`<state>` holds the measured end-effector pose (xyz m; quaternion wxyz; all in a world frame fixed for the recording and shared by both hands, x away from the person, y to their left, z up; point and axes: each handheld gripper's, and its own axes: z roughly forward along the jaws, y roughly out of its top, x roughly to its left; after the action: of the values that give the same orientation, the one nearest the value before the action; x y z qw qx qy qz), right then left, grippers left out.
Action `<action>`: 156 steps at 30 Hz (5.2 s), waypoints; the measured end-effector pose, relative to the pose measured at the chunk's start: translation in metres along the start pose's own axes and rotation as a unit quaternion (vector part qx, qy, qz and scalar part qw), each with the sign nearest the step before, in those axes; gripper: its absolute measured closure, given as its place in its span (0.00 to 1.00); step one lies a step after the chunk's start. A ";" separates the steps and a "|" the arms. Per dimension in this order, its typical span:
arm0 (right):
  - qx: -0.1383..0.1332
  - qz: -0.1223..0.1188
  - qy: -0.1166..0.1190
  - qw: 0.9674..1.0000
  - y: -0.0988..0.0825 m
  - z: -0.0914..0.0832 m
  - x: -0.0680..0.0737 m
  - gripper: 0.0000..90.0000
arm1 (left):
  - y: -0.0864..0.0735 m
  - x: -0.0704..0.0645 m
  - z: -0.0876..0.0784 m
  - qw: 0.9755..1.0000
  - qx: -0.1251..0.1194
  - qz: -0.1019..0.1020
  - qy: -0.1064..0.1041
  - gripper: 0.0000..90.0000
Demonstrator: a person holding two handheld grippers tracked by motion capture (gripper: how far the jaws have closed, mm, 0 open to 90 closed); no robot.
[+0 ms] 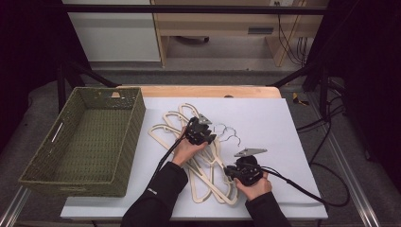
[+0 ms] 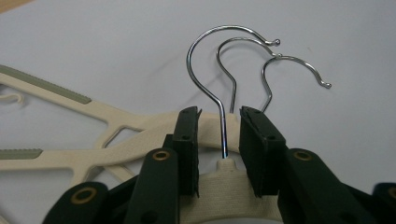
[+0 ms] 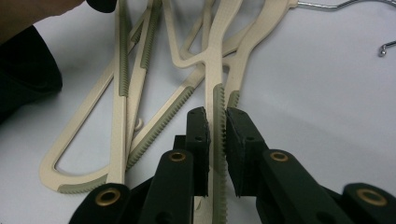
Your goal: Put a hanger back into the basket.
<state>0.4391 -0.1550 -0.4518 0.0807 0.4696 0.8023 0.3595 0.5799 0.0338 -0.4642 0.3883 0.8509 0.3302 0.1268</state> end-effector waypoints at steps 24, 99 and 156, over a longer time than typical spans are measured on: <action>-0.074 -0.011 0.074 0.995 0.009 -0.009 0.003 0.64 | 0.010 -0.027 -0.055 0.998 -0.053 0.026 0.010 0.98; -0.057 -0.167 0.226 0.958 0.032 -0.037 0.033 0.92 | -0.063 -0.051 -0.182 0.988 -0.027 0.135 -0.075 0.78; -0.232 -0.085 -0.001 0.969 0.013 -0.099 -0.034 0.09 | -0.011 -0.012 -0.298 0.986 -0.139 0.083 0.026 0.96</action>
<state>0.4204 -0.2287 -0.3780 0.2191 0.3681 0.7339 0.5271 0.4256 0.2030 -0.2731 0.4824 0.8093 0.2480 0.2255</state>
